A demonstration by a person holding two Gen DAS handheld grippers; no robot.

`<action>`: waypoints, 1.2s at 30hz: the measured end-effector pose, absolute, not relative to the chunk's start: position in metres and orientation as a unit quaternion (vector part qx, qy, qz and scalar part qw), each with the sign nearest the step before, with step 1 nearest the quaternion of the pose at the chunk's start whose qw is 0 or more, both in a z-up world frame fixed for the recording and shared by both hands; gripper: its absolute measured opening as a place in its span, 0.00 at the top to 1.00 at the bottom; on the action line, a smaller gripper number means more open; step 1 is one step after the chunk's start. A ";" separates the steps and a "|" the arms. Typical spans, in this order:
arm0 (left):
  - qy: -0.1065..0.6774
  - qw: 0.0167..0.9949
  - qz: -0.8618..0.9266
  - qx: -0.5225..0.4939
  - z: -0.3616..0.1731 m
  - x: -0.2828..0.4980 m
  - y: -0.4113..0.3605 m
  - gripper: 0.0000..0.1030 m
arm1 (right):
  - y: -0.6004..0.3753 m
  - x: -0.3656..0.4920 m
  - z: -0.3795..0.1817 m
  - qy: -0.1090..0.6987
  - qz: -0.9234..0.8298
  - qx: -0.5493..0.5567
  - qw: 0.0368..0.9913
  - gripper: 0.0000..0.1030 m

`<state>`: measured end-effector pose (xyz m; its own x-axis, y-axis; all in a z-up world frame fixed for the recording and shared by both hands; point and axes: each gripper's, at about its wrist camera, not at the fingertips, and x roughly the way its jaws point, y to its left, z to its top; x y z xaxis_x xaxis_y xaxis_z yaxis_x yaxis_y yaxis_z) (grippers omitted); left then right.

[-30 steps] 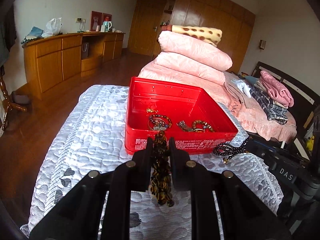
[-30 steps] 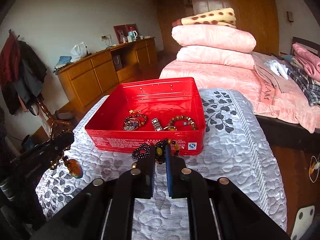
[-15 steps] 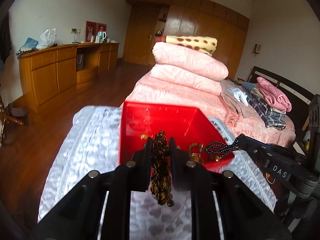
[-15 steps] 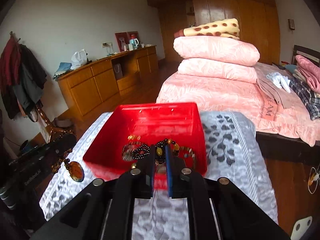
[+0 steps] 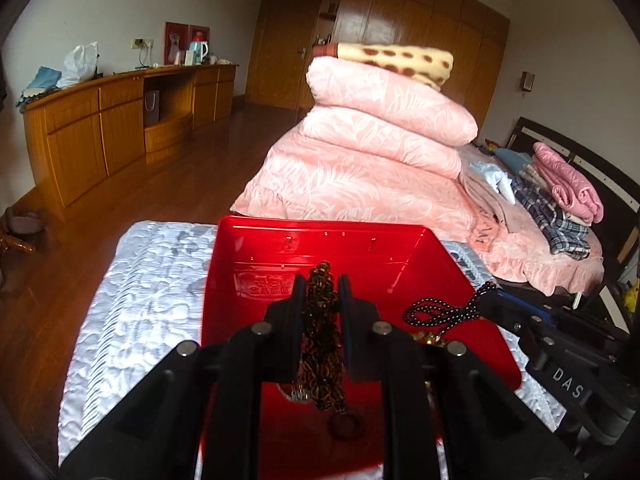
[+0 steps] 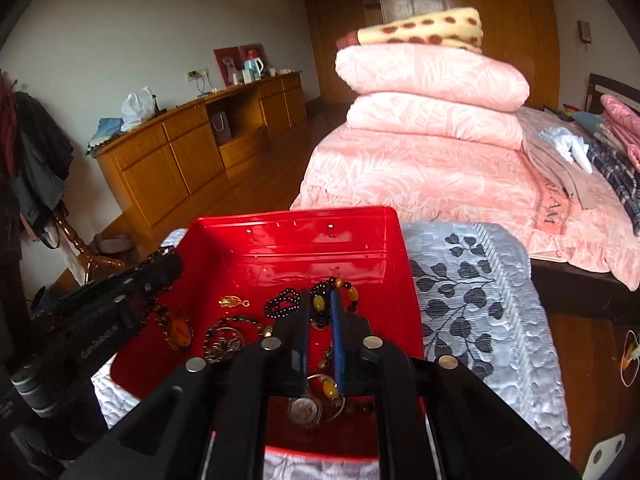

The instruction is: Organize jewelry

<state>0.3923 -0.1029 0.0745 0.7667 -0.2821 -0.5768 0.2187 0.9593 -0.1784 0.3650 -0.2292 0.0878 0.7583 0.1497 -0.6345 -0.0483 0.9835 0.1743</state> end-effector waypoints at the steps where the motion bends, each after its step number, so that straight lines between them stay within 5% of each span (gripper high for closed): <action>1: 0.316 0.938 -0.132 -0.046 0.072 0.396 -0.105 0.86 | -0.230 0.368 0.085 0.347 0.053 0.074 0.933 0.89; 3: 0.322 0.937 -0.131 -0.036 0.067 0.401 -0.109 0.84 | -0.232 0.369 0.082 0.346 0.051 0.077 0.934 0.64; 4: 0.325 0.936 -0.129 -0.034 0.064 0.402 -0.109 0.81 | -0.234 0.368 0.082 0.342 0.044 0.076 0.936 0.61; 7: 0.318 0.940 -0.119 -0.039 0.063 0.399 -0.103 0.52 | -0.236 0.364 0.086 0.327 0.032 0.069 0.942 0.59; 10: 0.303 0.946 -0.112 -0.032 0.068 0.393 -0.098 0.47 | -0.240 0.359 0.090 0.316 0.023 0.070 0.946 0.46; 12: 0.294 0.949 -0.107 -0.032 0.072 0.386 -0.093 0.40 | -0.242 0.355 0.092 0.311 0.020 0.068 0.948 0.32; 18: 0.266 0.960 -0.085 -0.029 0.084 0.362 -0.083 0.14 | -0.247 0.337 0.097 0.292 0.012 0.068 0.954 0.13; 36: 0.233 0.970 -0.068 -0.016 0.095 0.264 -0.058 0.05 | -0.246 0.249 0.098 0.266 -0.004 0.066 0.962 0.06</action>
